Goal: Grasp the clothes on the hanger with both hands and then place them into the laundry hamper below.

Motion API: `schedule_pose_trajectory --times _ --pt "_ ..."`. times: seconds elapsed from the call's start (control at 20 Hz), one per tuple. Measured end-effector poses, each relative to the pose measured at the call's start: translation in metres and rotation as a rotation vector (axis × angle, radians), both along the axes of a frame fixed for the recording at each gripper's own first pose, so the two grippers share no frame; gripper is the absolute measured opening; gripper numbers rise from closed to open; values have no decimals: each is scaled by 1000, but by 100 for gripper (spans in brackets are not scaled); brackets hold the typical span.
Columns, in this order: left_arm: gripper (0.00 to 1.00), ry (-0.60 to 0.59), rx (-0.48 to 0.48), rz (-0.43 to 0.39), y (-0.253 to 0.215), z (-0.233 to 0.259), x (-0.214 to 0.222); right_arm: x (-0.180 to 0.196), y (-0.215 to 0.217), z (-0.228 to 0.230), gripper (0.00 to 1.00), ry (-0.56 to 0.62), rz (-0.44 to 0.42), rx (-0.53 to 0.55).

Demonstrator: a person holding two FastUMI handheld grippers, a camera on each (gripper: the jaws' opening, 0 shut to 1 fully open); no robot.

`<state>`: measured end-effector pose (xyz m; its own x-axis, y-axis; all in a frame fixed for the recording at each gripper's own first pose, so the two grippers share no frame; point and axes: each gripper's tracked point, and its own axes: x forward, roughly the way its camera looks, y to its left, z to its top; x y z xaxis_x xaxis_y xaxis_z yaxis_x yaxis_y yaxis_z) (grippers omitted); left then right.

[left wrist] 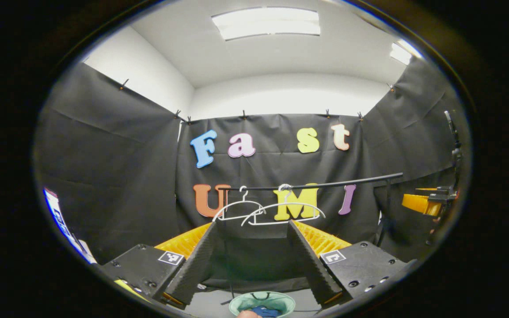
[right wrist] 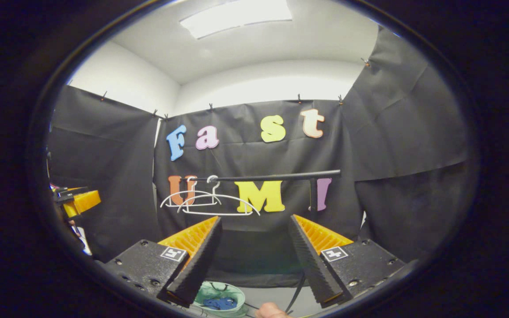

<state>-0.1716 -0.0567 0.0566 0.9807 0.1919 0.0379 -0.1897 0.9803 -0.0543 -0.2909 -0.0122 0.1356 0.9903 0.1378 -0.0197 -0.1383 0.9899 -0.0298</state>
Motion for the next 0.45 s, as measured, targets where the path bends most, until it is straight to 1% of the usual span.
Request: schedule_pose_trajectory --times 0.15,0.25,0.3,0.35,0.45 --pt "93 14 -33 -8 -8 -5 -13 -10 -11 -5 96 16 6 27" --pt "100 19 -28 -6 -5 -4 -18 -15 -12 -3 95 6 10 41" --pt "97 18 -18 -11 -5 -3 -19 -17 -13 -1 97 -5 6 44" --pt "100 18 -8 -18 -4 -3 -20 -17 -12 0 96 -19 0 46" --pt "100 21 9 -15 5 -7 -21 -19 -9 4 95 -58 -5 52"
